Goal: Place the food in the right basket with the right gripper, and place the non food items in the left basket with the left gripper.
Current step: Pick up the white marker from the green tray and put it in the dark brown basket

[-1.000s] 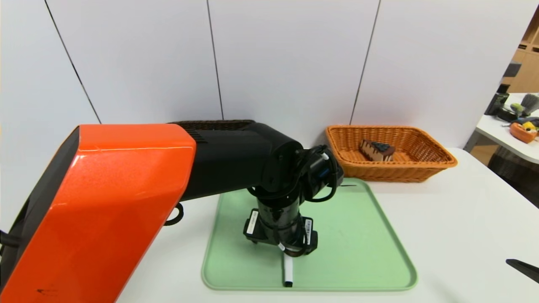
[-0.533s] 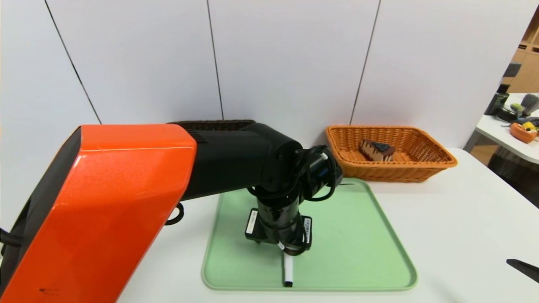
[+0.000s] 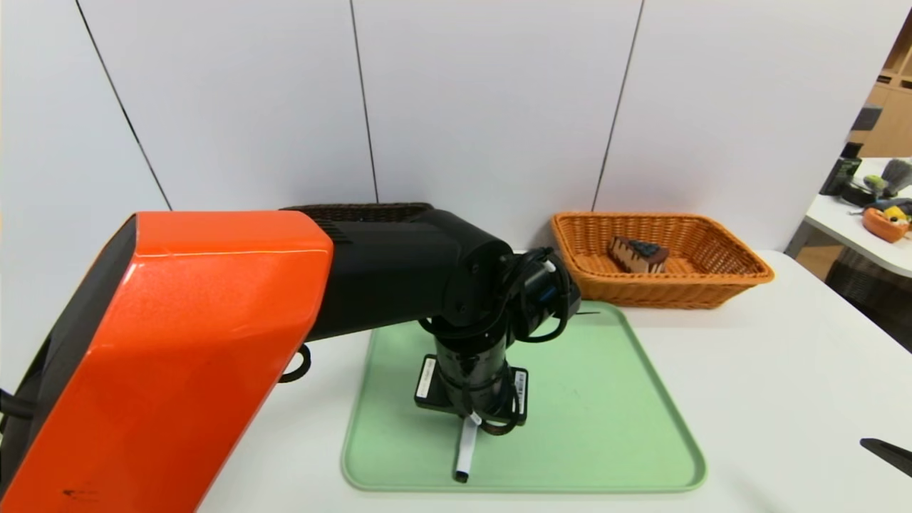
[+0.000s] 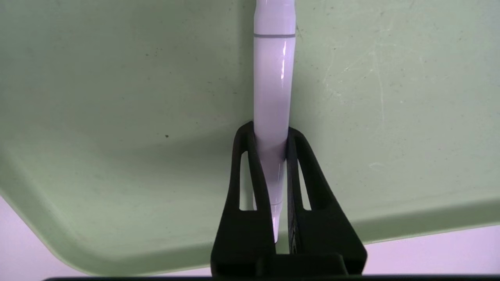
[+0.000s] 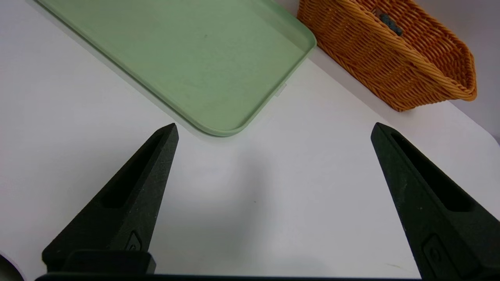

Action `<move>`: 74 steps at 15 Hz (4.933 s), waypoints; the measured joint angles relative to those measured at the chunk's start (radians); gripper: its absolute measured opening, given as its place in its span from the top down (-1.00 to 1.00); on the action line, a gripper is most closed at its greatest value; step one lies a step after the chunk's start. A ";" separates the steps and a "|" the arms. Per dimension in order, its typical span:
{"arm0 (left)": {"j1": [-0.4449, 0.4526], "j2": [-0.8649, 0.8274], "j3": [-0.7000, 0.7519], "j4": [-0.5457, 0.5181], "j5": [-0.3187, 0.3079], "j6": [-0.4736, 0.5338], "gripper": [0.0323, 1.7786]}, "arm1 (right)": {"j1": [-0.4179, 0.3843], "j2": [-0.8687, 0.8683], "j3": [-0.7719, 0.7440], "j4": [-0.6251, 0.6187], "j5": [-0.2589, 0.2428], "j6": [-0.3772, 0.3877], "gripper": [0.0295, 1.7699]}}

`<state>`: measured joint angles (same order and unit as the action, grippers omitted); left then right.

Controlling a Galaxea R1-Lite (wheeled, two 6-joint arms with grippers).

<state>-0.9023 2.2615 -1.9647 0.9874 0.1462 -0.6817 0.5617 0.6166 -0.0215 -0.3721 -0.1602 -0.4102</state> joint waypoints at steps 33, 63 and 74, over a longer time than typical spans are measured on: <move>0.291 -0.544 0.034 0.013 -0.244 1.306 0.86 | -0.011 0.003 0.018 0.010 0.001 -0.029 -0.92; 0.689 -0.196 -0.006 -0.273 -0.310 1.791 0.86 | -0.016 0.017 0.020 0.021 0.019 -0.028 -0.92; 0.696 -0.196 -0.001 -0.266 -0.311 1.791 0.86 | -0.020 0.029 0.020 0.020 0.021 -0.038 -0.92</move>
<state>-0.2068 2.0657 -1.9662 0.7219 -0.1645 1.1089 0.5415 0.6460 -0.0017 -0.3517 -0.1394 -0.4483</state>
